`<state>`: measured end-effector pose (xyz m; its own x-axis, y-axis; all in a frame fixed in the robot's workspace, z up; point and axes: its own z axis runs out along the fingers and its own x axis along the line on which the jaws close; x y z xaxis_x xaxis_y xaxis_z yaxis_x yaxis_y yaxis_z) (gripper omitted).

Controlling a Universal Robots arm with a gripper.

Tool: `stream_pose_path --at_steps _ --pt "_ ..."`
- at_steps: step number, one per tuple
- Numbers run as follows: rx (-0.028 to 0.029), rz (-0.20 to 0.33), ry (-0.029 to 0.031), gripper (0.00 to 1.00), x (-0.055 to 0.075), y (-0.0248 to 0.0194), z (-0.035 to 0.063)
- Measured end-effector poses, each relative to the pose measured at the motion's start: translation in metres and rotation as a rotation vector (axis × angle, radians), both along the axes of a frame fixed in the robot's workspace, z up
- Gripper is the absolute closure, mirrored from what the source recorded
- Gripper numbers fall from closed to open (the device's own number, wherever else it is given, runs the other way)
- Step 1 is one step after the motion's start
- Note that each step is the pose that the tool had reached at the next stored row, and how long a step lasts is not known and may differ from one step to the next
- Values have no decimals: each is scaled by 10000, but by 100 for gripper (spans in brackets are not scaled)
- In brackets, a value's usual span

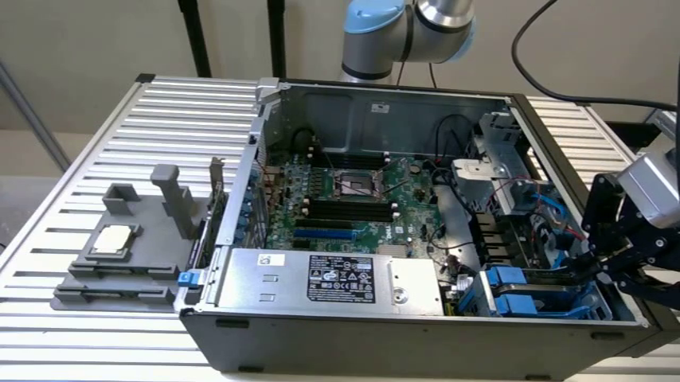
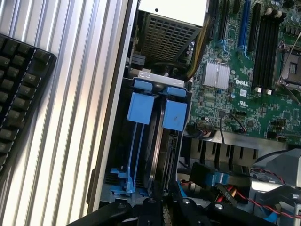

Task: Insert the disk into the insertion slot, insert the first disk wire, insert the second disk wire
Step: 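Insert the first disk wire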

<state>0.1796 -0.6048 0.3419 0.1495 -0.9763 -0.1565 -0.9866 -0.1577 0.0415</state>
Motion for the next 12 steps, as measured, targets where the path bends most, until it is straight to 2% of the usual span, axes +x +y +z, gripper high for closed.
stream_pose_path --at_steps 3,4,8,12 --pt "-1 39 0 80 -6 2 1" --pt "-2 51 0 74 -7 4 3" --pt "1 96 0 74 -8 10 5" --pt "63 169 0 74 -7 12 2"
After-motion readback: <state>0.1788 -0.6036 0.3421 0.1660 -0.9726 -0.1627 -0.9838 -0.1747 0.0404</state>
